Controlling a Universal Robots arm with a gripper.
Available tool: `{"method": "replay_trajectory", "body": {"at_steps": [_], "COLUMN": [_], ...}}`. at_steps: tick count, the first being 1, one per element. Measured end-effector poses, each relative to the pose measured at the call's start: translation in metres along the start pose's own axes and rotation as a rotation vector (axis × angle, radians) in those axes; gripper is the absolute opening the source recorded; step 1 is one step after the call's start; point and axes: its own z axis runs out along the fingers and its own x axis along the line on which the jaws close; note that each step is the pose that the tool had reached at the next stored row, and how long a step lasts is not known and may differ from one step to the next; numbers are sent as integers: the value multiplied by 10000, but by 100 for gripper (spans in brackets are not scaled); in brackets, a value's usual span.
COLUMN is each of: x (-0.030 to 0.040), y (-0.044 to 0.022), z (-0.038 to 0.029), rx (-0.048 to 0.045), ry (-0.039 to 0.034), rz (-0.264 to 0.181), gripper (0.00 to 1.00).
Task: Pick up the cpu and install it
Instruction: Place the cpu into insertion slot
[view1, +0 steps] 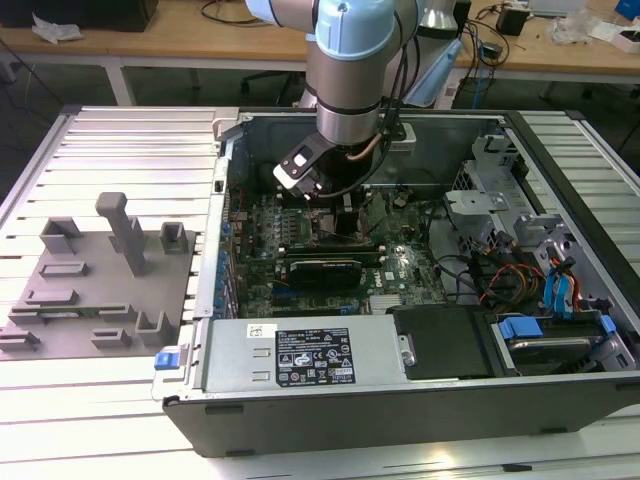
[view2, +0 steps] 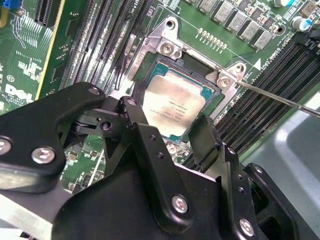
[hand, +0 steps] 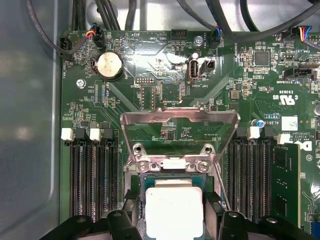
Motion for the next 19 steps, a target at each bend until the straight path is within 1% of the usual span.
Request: {"method": "replay_trajectory", "body": {"at_steps": [15,19], "x": [0,0], "y": [-15,-15], "z": [-3,-13], "rx": [-3,-8], "ry": [-5,-5], "rz": [109,134], "gripper": [62,62]}}
